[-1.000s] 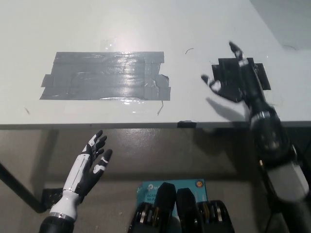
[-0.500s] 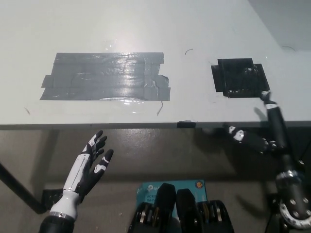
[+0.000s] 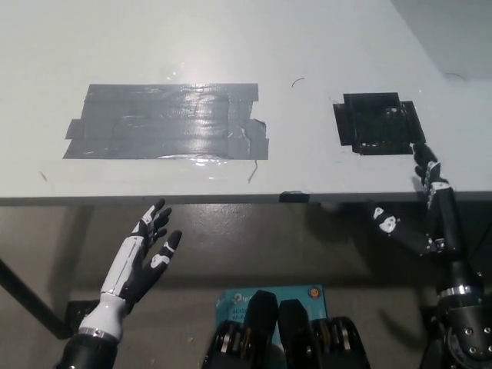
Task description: A rubick's cube is kept in the black marked spot on the table and the robot uses its right arm to pick it up and hands it to a person
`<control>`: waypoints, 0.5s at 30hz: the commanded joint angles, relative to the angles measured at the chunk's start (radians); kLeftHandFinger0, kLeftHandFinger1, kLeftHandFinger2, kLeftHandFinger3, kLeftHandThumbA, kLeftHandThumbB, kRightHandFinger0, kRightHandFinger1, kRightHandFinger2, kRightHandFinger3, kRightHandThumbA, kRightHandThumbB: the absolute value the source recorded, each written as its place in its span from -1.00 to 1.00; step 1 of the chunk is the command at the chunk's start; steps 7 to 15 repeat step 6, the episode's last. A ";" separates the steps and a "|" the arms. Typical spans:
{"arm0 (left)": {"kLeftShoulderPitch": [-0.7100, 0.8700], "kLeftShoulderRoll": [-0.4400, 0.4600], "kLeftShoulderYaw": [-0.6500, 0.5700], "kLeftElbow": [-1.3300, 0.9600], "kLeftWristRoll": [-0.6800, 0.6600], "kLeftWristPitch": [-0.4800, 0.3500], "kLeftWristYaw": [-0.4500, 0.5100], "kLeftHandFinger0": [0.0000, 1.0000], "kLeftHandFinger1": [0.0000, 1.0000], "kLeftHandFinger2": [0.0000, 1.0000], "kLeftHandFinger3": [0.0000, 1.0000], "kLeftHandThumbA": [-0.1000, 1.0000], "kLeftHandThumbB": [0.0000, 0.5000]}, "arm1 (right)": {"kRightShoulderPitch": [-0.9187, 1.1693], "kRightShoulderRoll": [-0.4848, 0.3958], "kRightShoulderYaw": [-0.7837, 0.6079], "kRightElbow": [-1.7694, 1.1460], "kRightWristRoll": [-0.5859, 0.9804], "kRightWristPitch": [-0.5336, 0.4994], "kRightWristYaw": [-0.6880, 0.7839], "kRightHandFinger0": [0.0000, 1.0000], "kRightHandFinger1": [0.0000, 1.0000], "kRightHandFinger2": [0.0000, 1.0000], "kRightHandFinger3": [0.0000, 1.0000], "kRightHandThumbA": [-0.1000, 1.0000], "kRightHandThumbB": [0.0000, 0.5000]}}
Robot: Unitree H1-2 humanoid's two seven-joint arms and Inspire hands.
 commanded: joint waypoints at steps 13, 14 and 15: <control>-0.013 0.016 -0.004 -0.033 0.003 -0.015 -0.016 1.00 1.00 1.00 1.00 0.55 -0.14 | -0.005 -0.010 0.013 0.040 0.003 -0.093 0.043 1.00 1.00 1.00 1.00 0.60 -0.09; -0.013 0.016 -0.004 -0.033 0.003 -0.015 -0.016 1.00 1.00 1.00 1.00 0.55 -0.14 | -0.005 -0.010 0.013 0.040 0.003 -0.093 0.043 1.00 1.00 1.00 1.00 0.60 -0.09; -0.013 0.016 -0.004 -0.033 0.003 -0.015 -0.016 1.00 1.00 1.00 1.00 0.55 -0.14 | -0.005 -0.010 0.013 0.040 0.003 -0.093 0.043 1.00 1.00 1.00 1.00 0.60 -0.09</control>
